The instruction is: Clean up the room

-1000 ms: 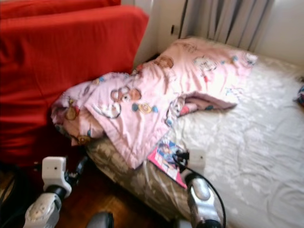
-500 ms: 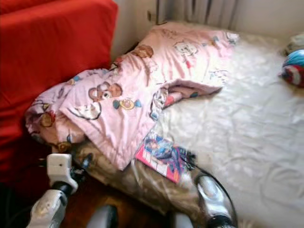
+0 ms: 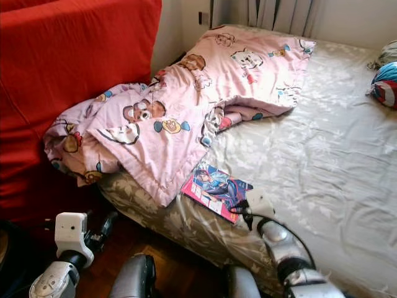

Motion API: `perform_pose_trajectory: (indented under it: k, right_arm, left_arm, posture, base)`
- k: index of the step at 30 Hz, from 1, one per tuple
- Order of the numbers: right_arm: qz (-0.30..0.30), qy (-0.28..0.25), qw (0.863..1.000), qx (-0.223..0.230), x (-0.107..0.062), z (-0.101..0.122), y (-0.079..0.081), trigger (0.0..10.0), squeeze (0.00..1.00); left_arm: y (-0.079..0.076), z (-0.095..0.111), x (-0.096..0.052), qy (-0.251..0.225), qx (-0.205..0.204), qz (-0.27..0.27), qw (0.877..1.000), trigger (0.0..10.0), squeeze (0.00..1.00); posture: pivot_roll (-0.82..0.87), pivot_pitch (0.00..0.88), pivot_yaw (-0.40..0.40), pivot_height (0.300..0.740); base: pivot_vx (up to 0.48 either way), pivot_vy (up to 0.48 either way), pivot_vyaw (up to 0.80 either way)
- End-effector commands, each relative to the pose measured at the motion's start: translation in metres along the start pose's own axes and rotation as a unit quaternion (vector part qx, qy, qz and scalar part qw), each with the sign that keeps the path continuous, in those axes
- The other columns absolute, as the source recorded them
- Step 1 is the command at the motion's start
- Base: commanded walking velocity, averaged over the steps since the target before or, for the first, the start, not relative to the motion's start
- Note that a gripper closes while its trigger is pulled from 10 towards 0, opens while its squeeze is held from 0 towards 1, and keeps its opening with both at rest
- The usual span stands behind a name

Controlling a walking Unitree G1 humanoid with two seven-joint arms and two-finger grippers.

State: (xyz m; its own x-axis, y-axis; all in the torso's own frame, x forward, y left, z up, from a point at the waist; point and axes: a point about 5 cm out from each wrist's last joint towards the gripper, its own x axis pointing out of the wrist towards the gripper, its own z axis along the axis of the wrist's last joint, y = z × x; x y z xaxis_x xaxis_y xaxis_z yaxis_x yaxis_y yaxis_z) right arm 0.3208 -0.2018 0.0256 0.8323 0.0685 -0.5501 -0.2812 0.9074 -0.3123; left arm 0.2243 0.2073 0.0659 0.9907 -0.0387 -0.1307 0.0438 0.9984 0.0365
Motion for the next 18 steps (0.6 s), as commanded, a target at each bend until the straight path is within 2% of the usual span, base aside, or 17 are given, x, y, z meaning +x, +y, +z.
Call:
perform_pose_trajectory:
  k: [1,2,3,4,5,6,9,10,12,15,18]
  right_arm:
    - [0.024,0.016,0.999,-0.021,0.000,-0.004,0.002,10.0,1.00]
    - [0.032,0.018,0.999,-0.028,0.000,-0.003,0.001,10.0,0.93]
    - [0.032,0.018,0.999,-0.028,0.000,-0.003,0.001,10.0,0.93]
    - [0.042,0.024,0.998,-0.041,0.000,-0.002,0.000,10.0,0.56]
    - [0.046,0.035,0.997,-0.056,0.000,-0.004,-0.001,10.0,0.00]
    - [0.051,0.049,0.995,-0.073,-0.001,-0.006,-0.004,10.0,0.00]
    - [0.067,0.071,0.993,-0.073,-0.002,-0.011,-0.004,10.0,0.00]
    - [0.069,0.078,0.990,-0.100,-0.003,-0.013,-0.004,10.0,0.00]
    - [0.060,0.085,0.989,-0.108,-0.003,-0.015,-0.006,10.0,0.00]
    - [0.056,0.081,0.991,-0.086,-0.003,-0.015,-0.006,10.0,0.00]
    - [0.063,0.086,0.991,-0.085,-0.003,-0.016,-0.003,10.0,0.00]
  left_arm:
    - [0.002,0.000,-0.003,0.006,0.003,-0.002,1.000,10.0,0.00]
    - [0.002,0.001,-0.004,0.007,0.004,-0.002,1.000,10.0,0.00]
    - [0.002,0.001,-0.004,0.007,0.004,-0.002,1.000,10.0,0.00]
    - [0.002,0.001,-0.004,0.008,0.004,-0.003,1.000,10.0,0.00]
    - [0.002,0.001,-0.005,0.010,0.005,-0.003,1.000,10.0,0.00]
    - [0.002,0.001,-0.007,0.013,0.005,-0.004,1.000,10.0,0.00]
    - [0.003,0.001,-0.009,0.015,0.007,-0.004,1.000,10.0,0.00]
    - [0.004,0.001,-0.010,0.017,0.008,-0.004,1.000,10.0,0.00]
    - [0.005,0.001,-0.011,0.019,0.009,-0.003,1.000,10.0,0.00]
    - [0.006,0.001,-0.013,0.022,0.011,-0.002,1.000,10.0,0.00]
    - [0.006,0.001,-0.015,0.027,0.014,-0.003,1.000,10.0,0.00]
  posture:
    - [0.13,0.182,0.005,0.619]
    - [0.13,0.183,0.005,0.619]
    - [0.13,0.183,0.005,0.619]
    - [0.13,0.183,0.005,0.619]
    - [0.13,0.183,0.007,0.619]
    - [0.13,0.185,0.008,0.619]
    - [0.14,0.193,0.010,0.619]
    - [0.15,0.196,0.011,0.619]
    - [0.15,0.200,0.012,0.619]
    - [0.16,0.211,0.016,0.619]
    - [0.16,0.219,0.018,0.619]
  base:
    - [0.000,0.000,0.00]
    - [0.000,0.000,0.00]
    - [0.000,0.000,0.00]
    - [0.000,0.000,0.00]
    - [0.000,0.000,0.00]
    - [0.000,0.000,0.00]
    - [0.000,0.000,0.00]
    - [0.000,0.000,0.00]
    - [0.000,0.000,0.00]
    - [0.000,0.000,0.00]
    - [0.000,0.000,0.00]
